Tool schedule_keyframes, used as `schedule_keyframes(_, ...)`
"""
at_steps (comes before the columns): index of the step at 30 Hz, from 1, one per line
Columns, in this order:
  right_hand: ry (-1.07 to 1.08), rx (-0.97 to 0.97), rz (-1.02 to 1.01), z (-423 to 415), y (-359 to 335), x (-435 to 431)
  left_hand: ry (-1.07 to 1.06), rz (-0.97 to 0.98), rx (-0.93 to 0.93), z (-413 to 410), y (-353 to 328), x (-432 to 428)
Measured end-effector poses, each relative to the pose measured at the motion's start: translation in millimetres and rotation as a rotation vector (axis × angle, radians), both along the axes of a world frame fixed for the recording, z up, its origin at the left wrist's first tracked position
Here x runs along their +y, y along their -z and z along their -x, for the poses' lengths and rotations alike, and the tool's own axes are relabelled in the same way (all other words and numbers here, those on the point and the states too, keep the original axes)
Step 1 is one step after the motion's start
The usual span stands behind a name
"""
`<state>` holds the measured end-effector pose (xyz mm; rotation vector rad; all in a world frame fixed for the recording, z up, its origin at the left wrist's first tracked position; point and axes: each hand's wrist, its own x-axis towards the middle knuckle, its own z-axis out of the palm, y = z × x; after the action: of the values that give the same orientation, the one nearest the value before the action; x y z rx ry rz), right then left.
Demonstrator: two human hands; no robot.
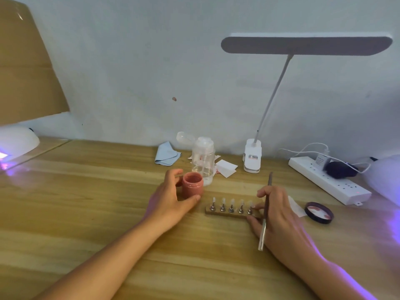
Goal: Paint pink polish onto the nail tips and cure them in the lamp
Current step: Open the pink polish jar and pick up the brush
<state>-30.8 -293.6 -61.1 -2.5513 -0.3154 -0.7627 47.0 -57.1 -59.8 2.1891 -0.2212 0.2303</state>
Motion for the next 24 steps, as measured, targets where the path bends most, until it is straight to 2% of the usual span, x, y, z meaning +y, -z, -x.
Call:
schedule_keyframes(4, 0.032, -0.042, 0.099, 0, -3, 6, -0.106, 0.014, -0.113, 2, -1, -4)
schedule_keyframes(7, 0.05, -0.105, 0.131, 2, -7, 6, -0.144, 0.017, -0.341, 10, -3, -7)
schedule_keyframes(9, 0.055, -0.176, 0.035, 6, -9, 5, -0.116, 0.024, -0.538, 18, -5, -7)
schedule_keyframes(11, 0.043, -0.222, -0.188, 12, -13, 3, -0.021, -0.006, -0.665, 29, -6, -9)
schedule_keyframes(15, -0.05, -0.279, -0.544, 27, -25, 6, 0.232, -0.077, -0.608, 48, -3, -24)
schedule_keyframes(18, -0.175, -0.274, -0.706, 41, -29, 16, 0.303, -0.159, -0.548, 52, -3, -27)
schedule_keyframes(24, -0.189, -0.247, -0.577, 51, -21, 23, 0.321, -0.178, -0.501, 52, -3, -25)
